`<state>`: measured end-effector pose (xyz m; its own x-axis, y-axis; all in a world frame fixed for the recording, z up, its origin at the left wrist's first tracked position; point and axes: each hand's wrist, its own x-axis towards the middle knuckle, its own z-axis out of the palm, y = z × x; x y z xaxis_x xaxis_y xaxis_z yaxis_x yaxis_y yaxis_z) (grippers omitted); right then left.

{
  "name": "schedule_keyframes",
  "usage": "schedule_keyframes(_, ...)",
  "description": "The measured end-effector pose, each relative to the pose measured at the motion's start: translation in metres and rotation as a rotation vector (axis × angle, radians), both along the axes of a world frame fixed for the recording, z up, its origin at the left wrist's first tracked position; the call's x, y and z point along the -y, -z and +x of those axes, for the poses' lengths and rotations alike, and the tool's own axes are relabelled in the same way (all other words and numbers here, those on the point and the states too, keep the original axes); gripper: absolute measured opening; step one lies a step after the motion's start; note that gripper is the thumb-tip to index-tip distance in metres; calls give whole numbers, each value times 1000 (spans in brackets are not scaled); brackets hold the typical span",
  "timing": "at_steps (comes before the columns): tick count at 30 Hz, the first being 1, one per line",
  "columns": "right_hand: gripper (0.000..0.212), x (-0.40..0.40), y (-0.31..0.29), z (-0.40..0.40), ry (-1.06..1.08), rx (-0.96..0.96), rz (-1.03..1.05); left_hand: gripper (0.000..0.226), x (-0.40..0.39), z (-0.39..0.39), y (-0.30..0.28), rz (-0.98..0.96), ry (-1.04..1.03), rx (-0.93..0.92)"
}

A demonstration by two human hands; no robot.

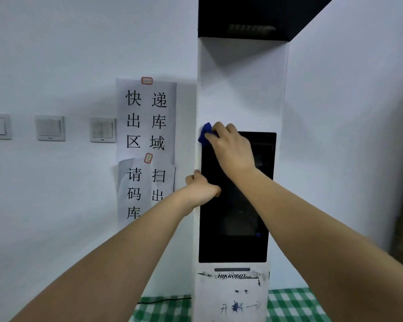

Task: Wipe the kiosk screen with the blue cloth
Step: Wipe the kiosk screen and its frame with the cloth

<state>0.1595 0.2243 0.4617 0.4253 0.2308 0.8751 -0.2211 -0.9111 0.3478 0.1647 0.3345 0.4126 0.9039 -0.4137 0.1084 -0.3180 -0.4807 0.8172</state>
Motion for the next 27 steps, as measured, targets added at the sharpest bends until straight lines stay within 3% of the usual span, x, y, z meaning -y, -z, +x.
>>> schedule_keyframes(5, 33, 2, 4, -8, 6, -122, -232, 72, 1, -1, 1, -10, 8, 14)
schedule_keyframes(10, 31, -2, -7, -4, 28, 21, 144, 75, 1, -1, 3, -7, 10, 13)
schedule_keyframes(16, 28, -6, 2, -10, 27, -133, -177, 73, 0, -2, 1, -10, 17, 12)
schedule_keyframes(21, 30, -3, -4, 0, 1, 39, 194, 77, -1, -3, 1, -11, 27, 6)
schedule_keyframes(27, 35, 4, 18, -11, -10, -187, -196, 74, -1, -6, 3, -17, 29, 40)
